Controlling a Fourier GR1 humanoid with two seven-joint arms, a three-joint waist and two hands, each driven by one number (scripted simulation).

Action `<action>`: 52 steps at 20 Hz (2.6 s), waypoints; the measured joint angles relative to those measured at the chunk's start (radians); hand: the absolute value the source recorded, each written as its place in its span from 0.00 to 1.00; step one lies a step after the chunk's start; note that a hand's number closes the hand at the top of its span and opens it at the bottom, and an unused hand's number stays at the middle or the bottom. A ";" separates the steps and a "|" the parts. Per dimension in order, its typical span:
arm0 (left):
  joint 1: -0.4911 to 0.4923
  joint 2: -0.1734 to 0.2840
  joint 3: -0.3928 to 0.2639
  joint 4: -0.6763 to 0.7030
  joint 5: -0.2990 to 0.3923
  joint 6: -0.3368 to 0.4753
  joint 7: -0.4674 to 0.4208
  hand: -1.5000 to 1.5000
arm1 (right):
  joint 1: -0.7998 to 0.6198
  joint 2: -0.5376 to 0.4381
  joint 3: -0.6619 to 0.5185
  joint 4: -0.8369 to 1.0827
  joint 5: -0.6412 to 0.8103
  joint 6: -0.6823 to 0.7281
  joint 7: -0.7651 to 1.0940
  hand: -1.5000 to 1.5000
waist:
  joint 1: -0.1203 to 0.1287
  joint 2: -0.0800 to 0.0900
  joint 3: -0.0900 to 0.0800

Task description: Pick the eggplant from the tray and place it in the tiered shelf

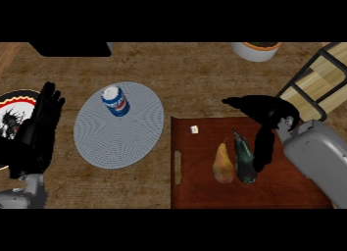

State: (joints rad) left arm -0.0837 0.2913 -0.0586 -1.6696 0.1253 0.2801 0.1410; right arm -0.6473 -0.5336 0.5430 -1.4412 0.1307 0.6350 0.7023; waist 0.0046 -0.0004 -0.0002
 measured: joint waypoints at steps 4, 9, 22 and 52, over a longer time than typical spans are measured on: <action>0.001 -0.010 0.022 0.021 -0.011 -0.022 -0.018 0.50 | 0.058 0.029 -0.033 -0.002 0.081 0.007 -0.027 0.00 | -0.002 0.000 0.000; 0.015 -0.040 0.020 -0.006 -0.039 -0.030 -0.011 0.50 | 0.092 0.084 -0.079 0.036 0.179 0.021 -0.085 0.00 | -0.001 0.000 0.000; 0.026 -0.075 0.058 -0.033 -0.070 -0.071 0.017 0.50 | 0.192 0.135 -0.149 0.144 0.401 0.003 -0.306 0.00 | -0.001 0.001 0.000; 0.027 -0.117 0.127 -0.009 -0.112 -0.126 -0.004 0.50 | 0.314 0.077 -0.203 0.244 0.722 -0.238 -0.827 1.00 | -0.017 -0.010 -0.005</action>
State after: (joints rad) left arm -0.0566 0.1740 0.0685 -1.6782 0.0129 0.1541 0.1373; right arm -0.3329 -0.4563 0.3403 -1.1972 0.8529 0.3968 -0.1249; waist -0.0121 -0.0109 -0.0053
